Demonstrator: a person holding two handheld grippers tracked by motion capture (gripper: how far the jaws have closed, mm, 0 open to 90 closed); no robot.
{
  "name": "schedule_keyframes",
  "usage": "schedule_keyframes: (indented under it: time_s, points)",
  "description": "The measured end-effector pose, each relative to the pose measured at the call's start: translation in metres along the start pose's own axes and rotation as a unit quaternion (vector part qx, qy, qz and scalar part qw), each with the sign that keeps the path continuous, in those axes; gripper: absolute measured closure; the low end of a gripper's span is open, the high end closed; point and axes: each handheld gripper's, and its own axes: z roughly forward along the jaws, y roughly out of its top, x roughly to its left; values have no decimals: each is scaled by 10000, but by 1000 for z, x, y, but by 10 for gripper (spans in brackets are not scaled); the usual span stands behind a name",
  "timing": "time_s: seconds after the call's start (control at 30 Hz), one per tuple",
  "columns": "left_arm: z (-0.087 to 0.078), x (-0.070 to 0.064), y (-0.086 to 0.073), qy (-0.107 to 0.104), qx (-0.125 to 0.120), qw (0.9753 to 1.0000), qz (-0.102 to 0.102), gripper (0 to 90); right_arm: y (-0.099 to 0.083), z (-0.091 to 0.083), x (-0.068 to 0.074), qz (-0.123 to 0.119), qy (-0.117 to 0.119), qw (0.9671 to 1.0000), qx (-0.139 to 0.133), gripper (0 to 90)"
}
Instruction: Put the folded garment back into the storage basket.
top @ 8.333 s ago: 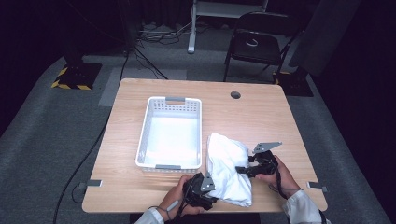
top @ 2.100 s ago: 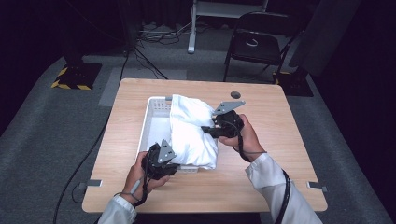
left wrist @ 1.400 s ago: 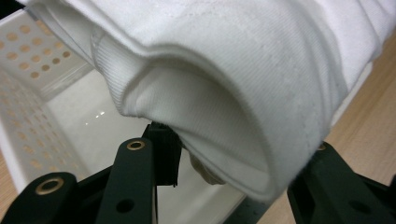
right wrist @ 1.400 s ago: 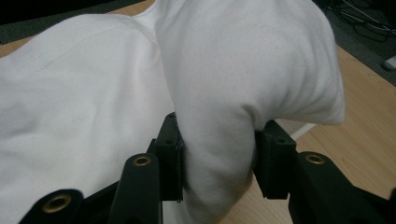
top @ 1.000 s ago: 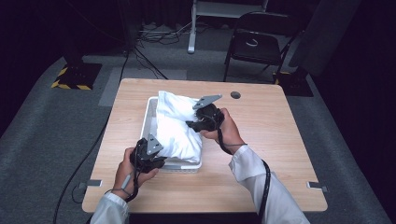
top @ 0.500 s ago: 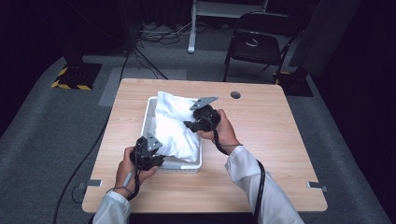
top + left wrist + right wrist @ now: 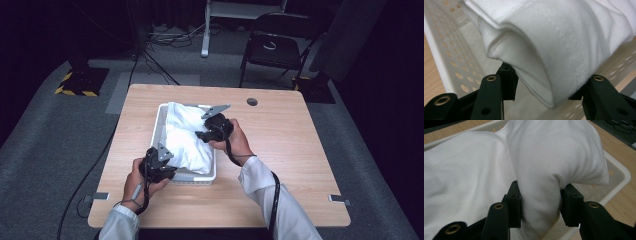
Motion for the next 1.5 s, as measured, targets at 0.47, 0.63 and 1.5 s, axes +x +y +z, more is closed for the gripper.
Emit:
schedule_keyframes:
  time_s: [0.47,0.63,1.5]
  points:
    - [0,2,-7,-51,-75,10000,-33,495,-9,13,-5,98,-73,9998,174,576]
    - [0,2,-7,-72,-78,9999,-41,493,-11,17,-5,141,-86,9996,212,576]
    - [-5,5,-12,-40,-267,9996,-5,471,-17,31,-6,221,-251,9991,246,538]
